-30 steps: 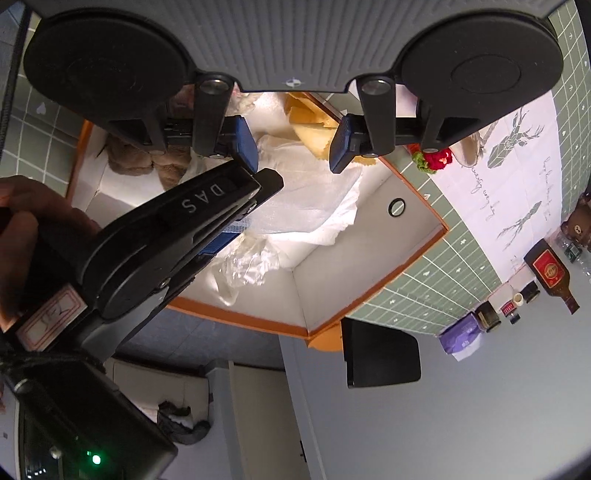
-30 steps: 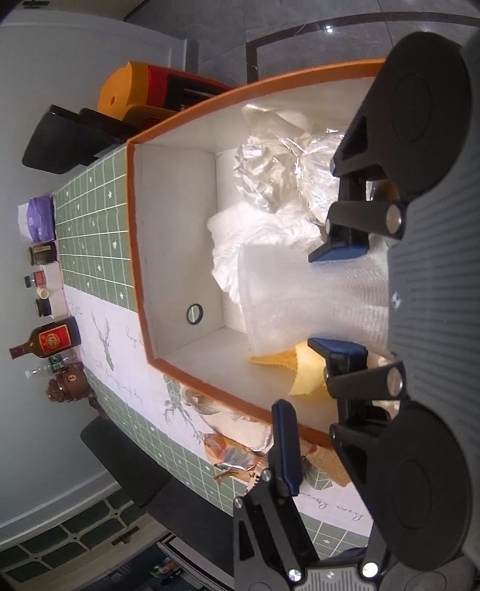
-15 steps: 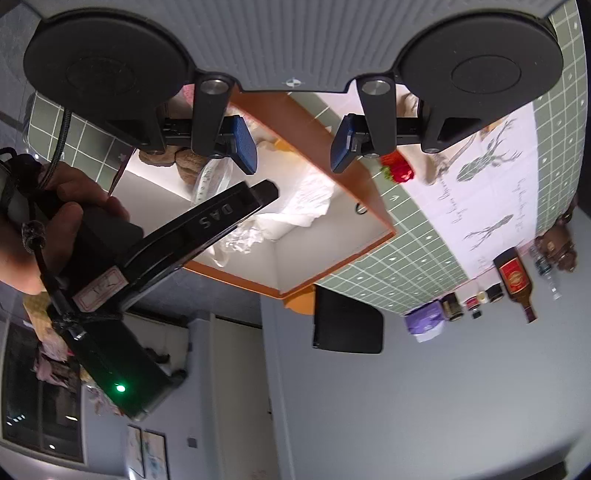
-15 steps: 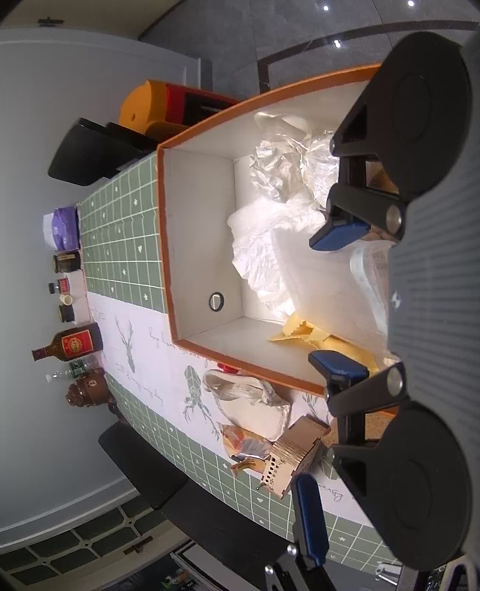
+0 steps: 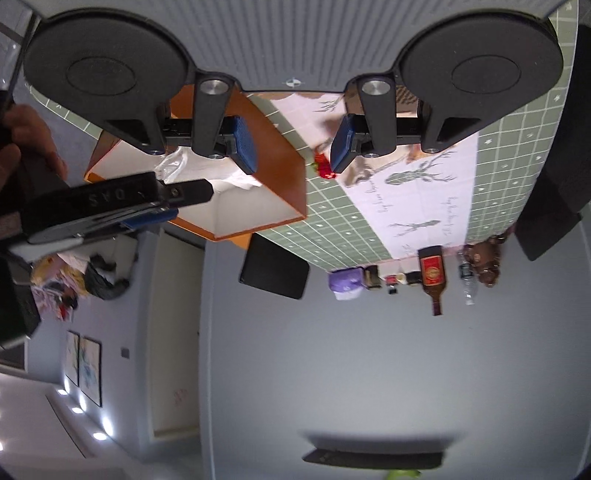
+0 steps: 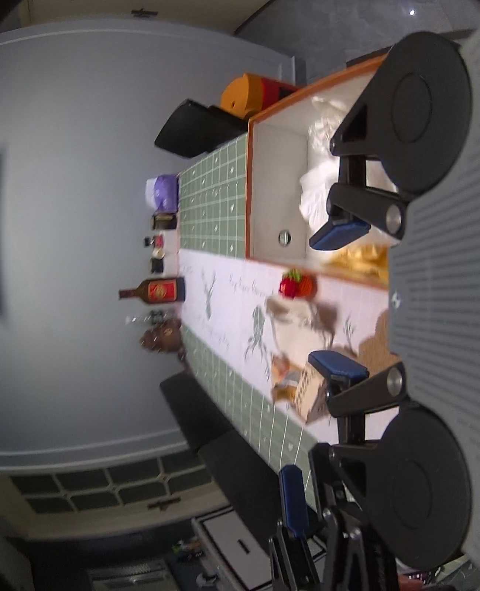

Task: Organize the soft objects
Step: 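Withdraw both tools from the box toward the snack bag and sponge, then grasp the Deeger snack bag with the left tool, then grasp the bear-shaped brown sponge with the right tool while the left tool holds the snack bag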

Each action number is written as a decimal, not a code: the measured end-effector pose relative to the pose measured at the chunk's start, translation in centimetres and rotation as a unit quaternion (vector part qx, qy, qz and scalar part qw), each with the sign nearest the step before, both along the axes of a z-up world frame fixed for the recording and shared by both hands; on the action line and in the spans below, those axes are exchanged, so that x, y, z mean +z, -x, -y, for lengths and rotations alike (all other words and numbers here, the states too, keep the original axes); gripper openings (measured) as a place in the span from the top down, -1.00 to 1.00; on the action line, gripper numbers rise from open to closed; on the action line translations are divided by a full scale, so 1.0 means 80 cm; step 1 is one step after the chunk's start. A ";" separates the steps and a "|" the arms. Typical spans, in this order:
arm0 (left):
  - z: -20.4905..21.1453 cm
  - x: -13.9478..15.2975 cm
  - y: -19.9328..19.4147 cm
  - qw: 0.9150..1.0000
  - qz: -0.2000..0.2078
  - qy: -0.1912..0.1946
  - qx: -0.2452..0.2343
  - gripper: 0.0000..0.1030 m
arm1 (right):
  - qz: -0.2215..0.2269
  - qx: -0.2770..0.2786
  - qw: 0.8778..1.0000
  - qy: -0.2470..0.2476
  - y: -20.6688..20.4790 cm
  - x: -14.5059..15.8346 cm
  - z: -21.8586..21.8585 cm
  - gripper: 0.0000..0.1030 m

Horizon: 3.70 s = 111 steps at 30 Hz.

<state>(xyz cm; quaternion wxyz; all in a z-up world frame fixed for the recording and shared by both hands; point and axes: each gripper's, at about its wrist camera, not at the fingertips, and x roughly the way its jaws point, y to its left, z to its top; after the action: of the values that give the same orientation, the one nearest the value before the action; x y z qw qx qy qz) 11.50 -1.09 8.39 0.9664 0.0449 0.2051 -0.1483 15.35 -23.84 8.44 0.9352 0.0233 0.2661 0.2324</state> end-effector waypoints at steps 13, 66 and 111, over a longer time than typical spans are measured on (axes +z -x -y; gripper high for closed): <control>-0.054 -0.064 0.056 0.995 -0.030 0.054 0.073 -0.06 | 0.024 0.025 0.999 -0.008 0.101 -0.092 -0.080 -0.17; -0.161 -0.097 -0.267 0.955 -0.245 0.086 0.144 -0.61 | -0.105 0.067 0.982 0.144 -0.122 -0.120 -0.164 -0.17; -0.175 -0.055 -0.163 0.965 -0.132 0.048 0.221 -0.10 | -0.133 0.118 0.968 0.177 -0.100 -0.140 -0.172 -0.73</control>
<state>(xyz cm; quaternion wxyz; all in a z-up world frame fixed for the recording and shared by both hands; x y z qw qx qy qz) 24.51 12.92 3.95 0.9405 -0.0677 0.3286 0.0546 23.39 -10.06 -2.75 0.8463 -0.1438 0.4263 0.2853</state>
